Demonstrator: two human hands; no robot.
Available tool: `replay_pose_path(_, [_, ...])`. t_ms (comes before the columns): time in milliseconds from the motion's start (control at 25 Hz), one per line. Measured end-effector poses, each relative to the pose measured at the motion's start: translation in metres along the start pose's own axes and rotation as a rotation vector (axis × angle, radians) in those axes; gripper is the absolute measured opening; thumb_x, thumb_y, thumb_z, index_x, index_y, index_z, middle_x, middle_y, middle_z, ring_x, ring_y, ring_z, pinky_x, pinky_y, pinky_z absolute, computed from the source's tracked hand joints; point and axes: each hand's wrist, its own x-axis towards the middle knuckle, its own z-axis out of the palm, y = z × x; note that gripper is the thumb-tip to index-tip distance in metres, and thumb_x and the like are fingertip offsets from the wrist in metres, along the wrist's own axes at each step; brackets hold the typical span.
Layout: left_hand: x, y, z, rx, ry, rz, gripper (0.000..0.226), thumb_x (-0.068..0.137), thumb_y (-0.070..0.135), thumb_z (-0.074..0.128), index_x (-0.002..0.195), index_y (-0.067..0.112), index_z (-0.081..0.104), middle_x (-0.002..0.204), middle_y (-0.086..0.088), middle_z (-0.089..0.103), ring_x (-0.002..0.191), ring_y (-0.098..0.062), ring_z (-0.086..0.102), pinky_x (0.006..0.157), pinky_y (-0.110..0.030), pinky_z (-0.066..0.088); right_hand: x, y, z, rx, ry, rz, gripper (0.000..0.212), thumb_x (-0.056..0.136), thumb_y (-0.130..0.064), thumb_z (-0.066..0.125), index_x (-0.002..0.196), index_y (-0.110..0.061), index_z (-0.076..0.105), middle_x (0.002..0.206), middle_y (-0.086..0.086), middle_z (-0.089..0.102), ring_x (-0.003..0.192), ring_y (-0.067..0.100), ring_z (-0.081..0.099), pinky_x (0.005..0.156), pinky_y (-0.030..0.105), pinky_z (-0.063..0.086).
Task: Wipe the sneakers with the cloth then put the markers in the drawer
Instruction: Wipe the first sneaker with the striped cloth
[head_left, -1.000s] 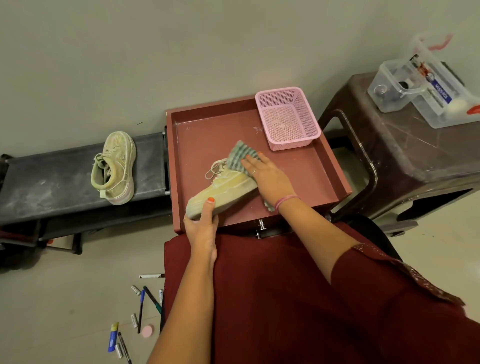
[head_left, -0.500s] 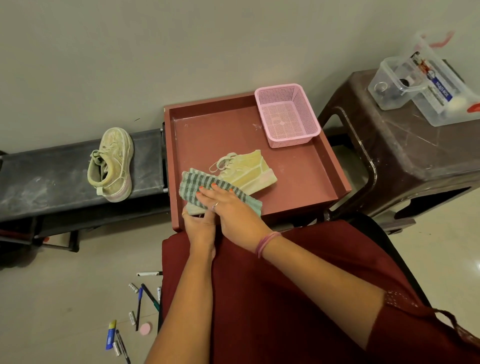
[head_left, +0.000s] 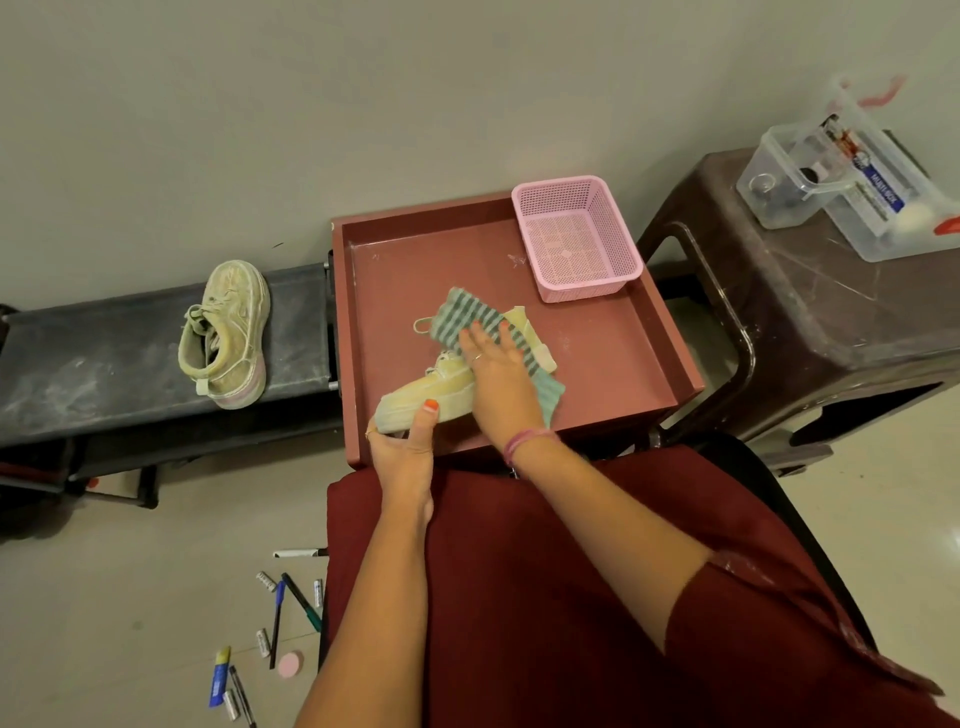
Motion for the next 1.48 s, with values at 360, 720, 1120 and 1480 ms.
replay_pose_path(360, [0.003, -0.001, -0.002, -0.036, -0.011, -0.068, 0.048, 0.087, 0.017, 0.067, 0.131, 0.004, 0.049, 0.125, -0.014, 0.062, 0.107, -0.015, 0.063, 0.095, -0.034, 0.051, -0.036, 0.072, 0.010, -0.347, -0.016, -0.162, 0.091, 0.059, 0.013, 0.070, 0.142, -0.002, 0.036, 0.148, 0.014, 0.038, 0.134, 0.037, 0.039, 0.101, 0.043, 0.043])
replay_pose_path(720, [0.006, -0.003, -0.002, 0.032, -0.007, 0.038, 0.066, 0.069, 0.043, 0.075, 0.118, 0.001, 0.062, 0.113, -0.016, 0.069, 0.108, -0.032, 0.065, 0.096, -0.046, 0.051, -0.073, -0.024, 0.016, 0.455, -0.107, 0.071, 0.073, 0.088, 0.017, 0.030, 0.151, -0.014, 0.011, 0.159, -0.005, -0.001, 0.145, 0.009, -0.007, 0.120, 0.027, 0.006])
replay_pose_path(1120, [0.003, -0.001, 0.002, 0.006, 0.005, -0.053, 0.083, 0.058, 0.045, 0.079, 0.128, 0.006, 0.053, 0.121, -0.011, 0.065, 0.111, -0.020, 0.064, 0.099, -0.040, 0.049, -0.047, 0.038, 0.008, -0.168, -0.072, -0.012, 0.064, 0.082, -0.001, 0.016, 0.142, -0.003, 0.037, 0.148, 0.014, 0.038, 0.137, 0.031, 0.036, 0.102, 0.042, 0.045])
replay_pose_path(1480, [0.003, -0.001, 0.000, 0.018, -0.014, -0.003, 0.074, 0.062, 0.044, 0.081, 0.123, 0.007, 0.059, 0.117, -0.012, 0.068, 0.110, -0.025, 0.064, 0.099, -0.044, 0.049, -0.038, 0.004, 0.005, 0.122, -0.116, 0.246, 0.074, 0.085, 0.016, 0.032, 0.151, -0.006, 0.006, 0.160, 0.009, -0.003, 0.147, 0.026, -0.006, 0.120, 0.032, 0.000])
